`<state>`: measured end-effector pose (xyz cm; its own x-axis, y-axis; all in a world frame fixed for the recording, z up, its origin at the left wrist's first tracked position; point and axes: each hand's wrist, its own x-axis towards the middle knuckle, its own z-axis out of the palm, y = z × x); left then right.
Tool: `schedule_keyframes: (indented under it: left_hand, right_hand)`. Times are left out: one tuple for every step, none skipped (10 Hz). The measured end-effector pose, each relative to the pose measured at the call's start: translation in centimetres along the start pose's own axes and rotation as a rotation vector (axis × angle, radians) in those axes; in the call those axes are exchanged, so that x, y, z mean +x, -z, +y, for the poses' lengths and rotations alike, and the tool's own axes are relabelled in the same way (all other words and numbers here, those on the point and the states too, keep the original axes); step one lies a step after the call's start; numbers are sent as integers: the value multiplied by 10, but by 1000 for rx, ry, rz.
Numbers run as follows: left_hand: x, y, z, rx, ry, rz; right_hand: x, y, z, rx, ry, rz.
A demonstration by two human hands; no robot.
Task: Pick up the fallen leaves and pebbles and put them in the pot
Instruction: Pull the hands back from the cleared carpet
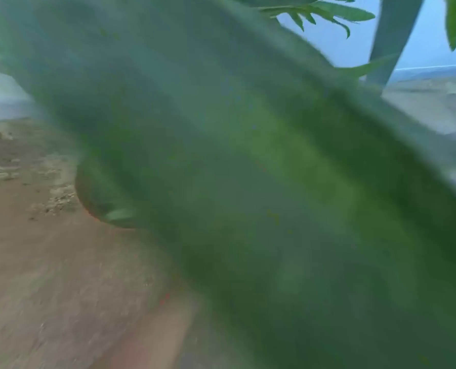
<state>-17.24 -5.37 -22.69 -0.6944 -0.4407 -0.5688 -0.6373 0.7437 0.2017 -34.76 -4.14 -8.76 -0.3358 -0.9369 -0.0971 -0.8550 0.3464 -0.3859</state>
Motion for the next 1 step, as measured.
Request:
schedule_keyframes:
  left_hand:
    - [2,3,4,0,-47,-34]
  right_hand:
    - [-15,-7,-27,-91,170,-37]
